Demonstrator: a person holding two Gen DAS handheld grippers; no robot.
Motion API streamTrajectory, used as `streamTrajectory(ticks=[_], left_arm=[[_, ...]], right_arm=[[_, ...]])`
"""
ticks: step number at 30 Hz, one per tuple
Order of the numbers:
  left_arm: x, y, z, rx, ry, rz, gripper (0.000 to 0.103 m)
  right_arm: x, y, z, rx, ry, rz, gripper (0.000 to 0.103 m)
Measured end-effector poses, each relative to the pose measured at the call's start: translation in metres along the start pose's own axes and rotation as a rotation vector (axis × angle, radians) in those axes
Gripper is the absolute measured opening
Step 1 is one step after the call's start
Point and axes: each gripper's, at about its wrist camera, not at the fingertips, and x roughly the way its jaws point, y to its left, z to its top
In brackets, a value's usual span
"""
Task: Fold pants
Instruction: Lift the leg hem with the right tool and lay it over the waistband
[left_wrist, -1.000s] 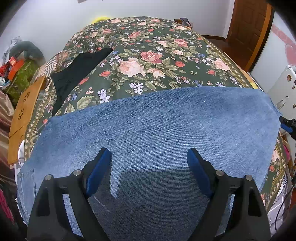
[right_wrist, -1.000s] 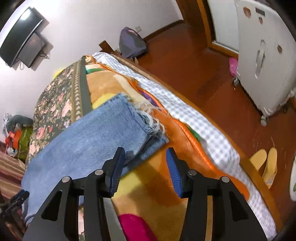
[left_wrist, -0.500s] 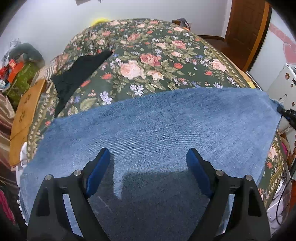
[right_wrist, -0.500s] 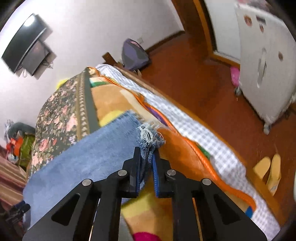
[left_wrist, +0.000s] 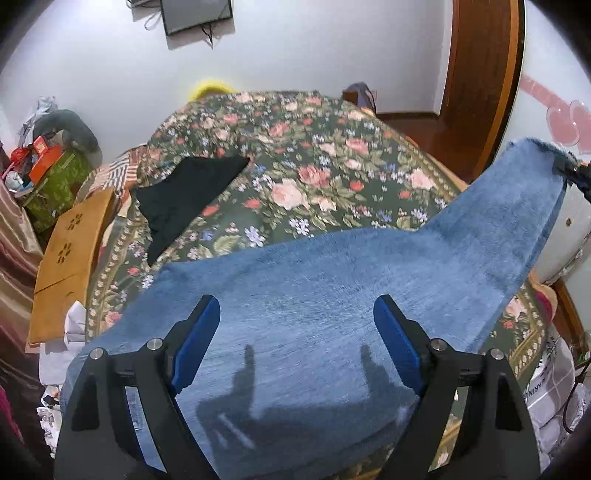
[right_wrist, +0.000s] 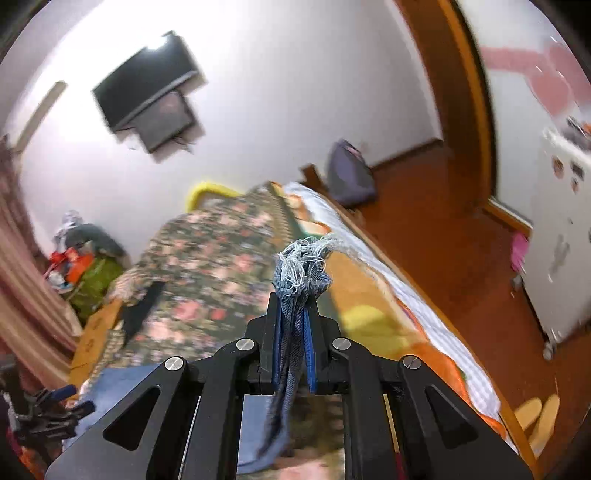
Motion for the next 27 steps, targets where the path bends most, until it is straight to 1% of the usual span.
streamTrajectory(ticks=[6,12,19,23,27], left_arm=[[-0.022,0.022,-0.008,-0.029,-0.05,-0.016,0.086],[-0.041,0.051,-0.022,-0.074,-0.086,-0.02,0.086],[-0.055,0.085,-0.043,-0.14,-0.098,-0.011,0.086],[-0.06,0.101,-0.058,-0.172,-0.09,-0.009,0.086],[-0.06,0.109,-0.067,-0.185,-0.076,0.003,0.086]], right_arm=[[-0.009,0.063,-0.002,-0.105,-0.013,0.091,0.009],[0.003,0.118,-0.018,-0.178,0.033,0.177,0.009],[0.023,0.177,-0.049,-0.268,0.132,0.276,0.009],[0.038,0.202,-0.078,-0.311,0.217,0.325,0.009],[0.054,0.223,-0.112,-0.356,0.312,0.35,0.009]])
